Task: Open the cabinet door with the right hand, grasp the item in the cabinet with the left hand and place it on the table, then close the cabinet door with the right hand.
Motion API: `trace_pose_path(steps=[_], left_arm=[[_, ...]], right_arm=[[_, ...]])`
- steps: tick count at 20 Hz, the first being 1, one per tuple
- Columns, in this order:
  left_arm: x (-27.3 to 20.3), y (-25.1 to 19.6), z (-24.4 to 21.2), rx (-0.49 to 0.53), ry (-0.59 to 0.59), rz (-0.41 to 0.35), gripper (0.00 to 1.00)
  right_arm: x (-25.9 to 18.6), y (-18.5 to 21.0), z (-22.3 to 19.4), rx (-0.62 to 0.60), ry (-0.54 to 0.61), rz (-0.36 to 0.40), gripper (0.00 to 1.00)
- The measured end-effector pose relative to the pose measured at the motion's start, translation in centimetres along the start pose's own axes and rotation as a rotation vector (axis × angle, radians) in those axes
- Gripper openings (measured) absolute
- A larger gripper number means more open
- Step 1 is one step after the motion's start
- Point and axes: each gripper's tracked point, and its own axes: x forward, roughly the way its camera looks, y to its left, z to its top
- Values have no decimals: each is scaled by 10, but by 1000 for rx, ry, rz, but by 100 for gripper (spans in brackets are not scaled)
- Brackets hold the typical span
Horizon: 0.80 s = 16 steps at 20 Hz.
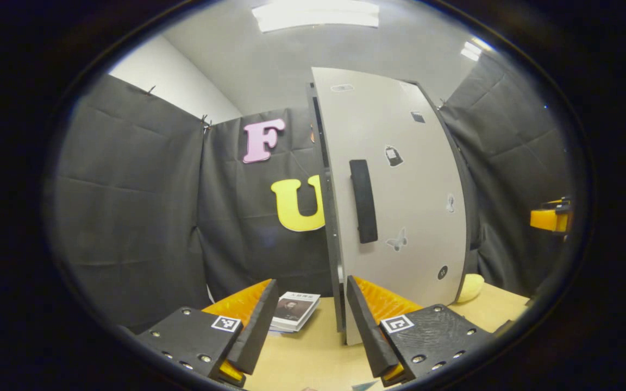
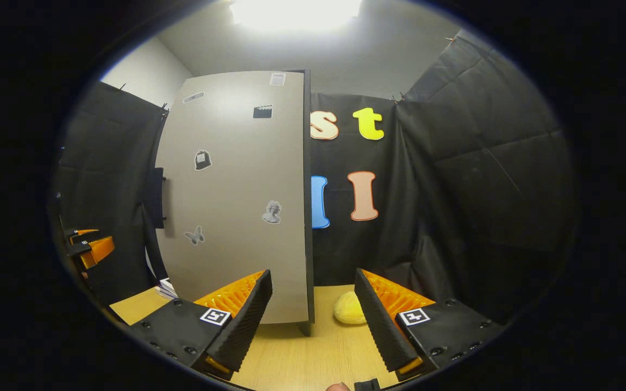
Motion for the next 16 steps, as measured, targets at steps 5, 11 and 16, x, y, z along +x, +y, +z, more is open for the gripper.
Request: trace_pose_path(steps=[5,11,16], left_arm=[[2,2,-2,2,9,9,76],[2,4,-3,2,19,15,76],[4,5,-2,10,27,19,76]], right_arm=[[1,-1,-4,-22,-11,-6,96],[5,5,-6,-35,-11,5,94],[8,4,-5,-28,-18,-5,96]])
